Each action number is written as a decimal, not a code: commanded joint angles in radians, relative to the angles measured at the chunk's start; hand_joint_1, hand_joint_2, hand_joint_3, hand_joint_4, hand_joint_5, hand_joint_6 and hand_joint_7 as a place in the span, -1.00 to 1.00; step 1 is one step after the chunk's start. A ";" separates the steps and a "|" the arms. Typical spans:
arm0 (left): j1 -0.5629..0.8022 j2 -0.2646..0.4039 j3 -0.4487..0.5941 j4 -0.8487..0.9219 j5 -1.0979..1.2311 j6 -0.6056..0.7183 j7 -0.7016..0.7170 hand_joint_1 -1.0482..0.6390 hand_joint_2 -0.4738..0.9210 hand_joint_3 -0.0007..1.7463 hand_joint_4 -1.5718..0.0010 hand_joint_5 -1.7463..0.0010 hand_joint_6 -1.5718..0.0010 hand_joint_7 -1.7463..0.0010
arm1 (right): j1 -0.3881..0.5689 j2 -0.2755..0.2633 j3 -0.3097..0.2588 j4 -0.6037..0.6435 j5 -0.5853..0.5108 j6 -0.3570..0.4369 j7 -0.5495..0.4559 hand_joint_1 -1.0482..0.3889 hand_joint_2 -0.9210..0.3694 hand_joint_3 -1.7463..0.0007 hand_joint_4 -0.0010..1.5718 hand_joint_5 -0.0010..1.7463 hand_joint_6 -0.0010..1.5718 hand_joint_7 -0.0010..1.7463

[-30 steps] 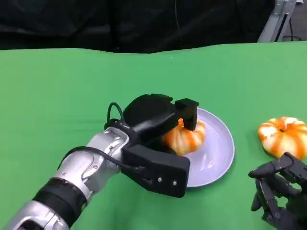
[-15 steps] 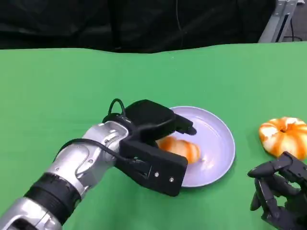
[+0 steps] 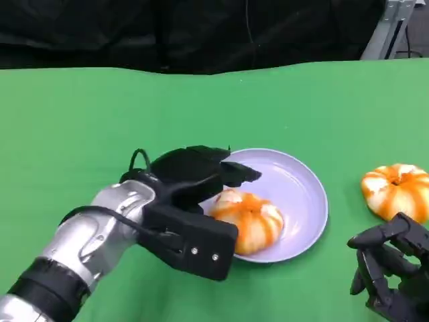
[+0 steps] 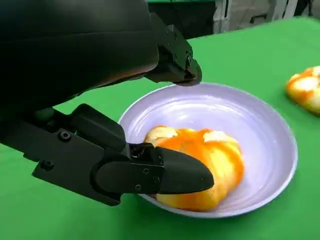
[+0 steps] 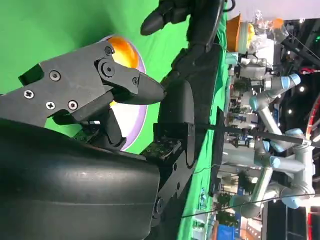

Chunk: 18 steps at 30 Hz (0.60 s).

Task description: Grasp the bread from the table and place it into the plate.

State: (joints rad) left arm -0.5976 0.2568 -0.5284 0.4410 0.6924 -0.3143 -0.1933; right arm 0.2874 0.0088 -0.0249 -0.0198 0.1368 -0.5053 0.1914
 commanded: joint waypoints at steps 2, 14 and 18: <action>0.059 0.036 0.068 -0.060 -0.086 -0.032 0.000 -0.88 1.00 -0.45 0.84 0.97 0.58 0.98 | -0.007 -0.004 -0.008 0.020 0.008 -0.018 -0.001 0.25 -0.73 0.09 0.10 0.90 0.00 0.64; 0.258 0.103 0.276 -0.149 -0.363 -0.174 -0.017 0.07 1.00 -0.78 0.00 0.82 0.10 0.91 | -0.083 -0.020 -0.038 0.213 0.039 -0.112 0.042 0.26 -0.66 0.00 0.11 0.91 0.02 0.62; 0.298 0.079 0.337 -0.086 -0.456 -0.252 -0.006 0.19 1.00 -0.63 -0.21 0.75 -0.07 0.87 | -0.115 -0.022 -0.054 0.284 0.043 -0.146 0.060 0.25 -0.67 0.00 0.09 0.93 0.01 0.64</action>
State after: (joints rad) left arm -0.3295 0.3452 -0.2440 0.3056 0.3128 -0.5080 -0.2193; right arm 0.1956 0.0032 -0.0600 0.2161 0.1629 -0.6150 0.2425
